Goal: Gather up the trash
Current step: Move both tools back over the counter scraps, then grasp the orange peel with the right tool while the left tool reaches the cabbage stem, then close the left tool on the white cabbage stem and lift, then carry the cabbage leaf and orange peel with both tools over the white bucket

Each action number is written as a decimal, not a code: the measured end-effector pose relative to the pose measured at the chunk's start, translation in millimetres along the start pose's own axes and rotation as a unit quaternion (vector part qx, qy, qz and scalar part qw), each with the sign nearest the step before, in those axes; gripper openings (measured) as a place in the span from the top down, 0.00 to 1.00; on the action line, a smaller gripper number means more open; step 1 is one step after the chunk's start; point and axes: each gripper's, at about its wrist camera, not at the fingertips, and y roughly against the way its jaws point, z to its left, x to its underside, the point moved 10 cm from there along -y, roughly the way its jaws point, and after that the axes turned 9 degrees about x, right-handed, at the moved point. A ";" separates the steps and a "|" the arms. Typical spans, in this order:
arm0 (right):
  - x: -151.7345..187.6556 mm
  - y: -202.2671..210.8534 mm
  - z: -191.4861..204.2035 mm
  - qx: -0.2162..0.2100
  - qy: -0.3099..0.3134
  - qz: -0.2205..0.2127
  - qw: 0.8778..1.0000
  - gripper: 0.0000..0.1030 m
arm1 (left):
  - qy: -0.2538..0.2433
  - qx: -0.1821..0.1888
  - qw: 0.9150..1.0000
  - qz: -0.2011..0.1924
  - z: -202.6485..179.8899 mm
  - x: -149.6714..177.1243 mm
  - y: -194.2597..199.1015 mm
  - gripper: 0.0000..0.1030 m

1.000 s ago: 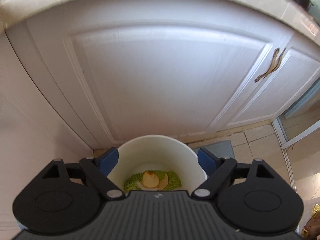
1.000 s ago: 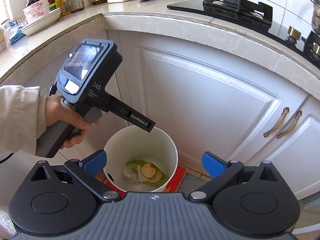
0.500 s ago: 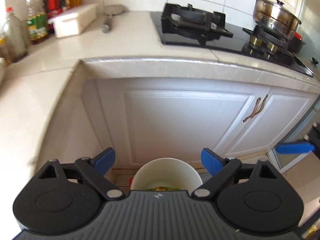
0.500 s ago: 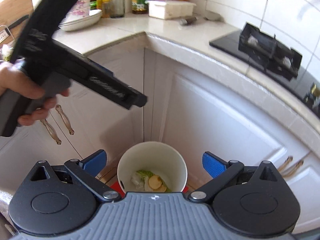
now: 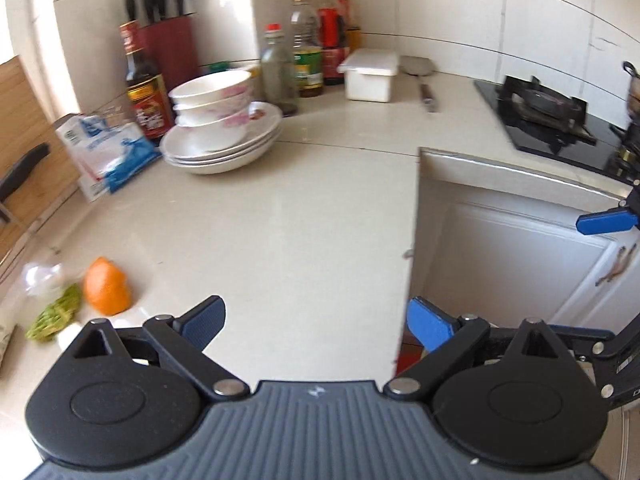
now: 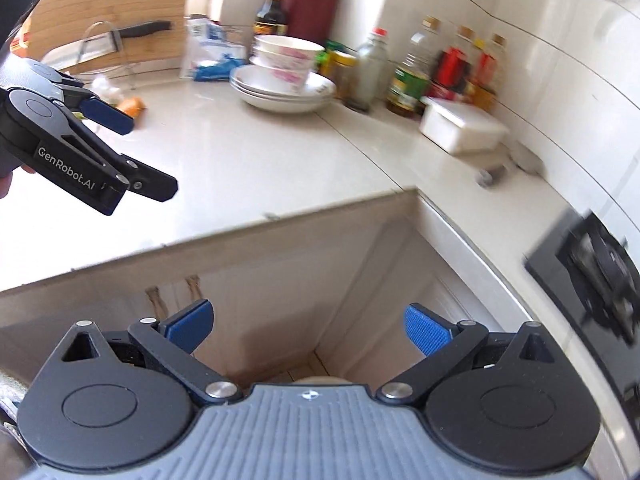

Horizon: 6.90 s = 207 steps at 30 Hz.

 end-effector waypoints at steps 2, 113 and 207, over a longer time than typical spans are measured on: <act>-22.3 -7.0 20.2 -0.023 0.011 -0.009 1.000 0.00 | 0.028 -0.031 0.999 -0.001 30.9 8.5 8.5 0.05; -212.9 -163.3 277.5 -0.259 0.172 -0.082 0.947 0.56 | 0.264 -0.143 0.954 0.008 228.5 66.4 16.8 0.52; 39.2 35.0 -53.7 0.057 -0.137 0.014 0.989 0.87 | -0.202 0.287 0.935 0.058 -178.8 -20.1 -19.5 0.95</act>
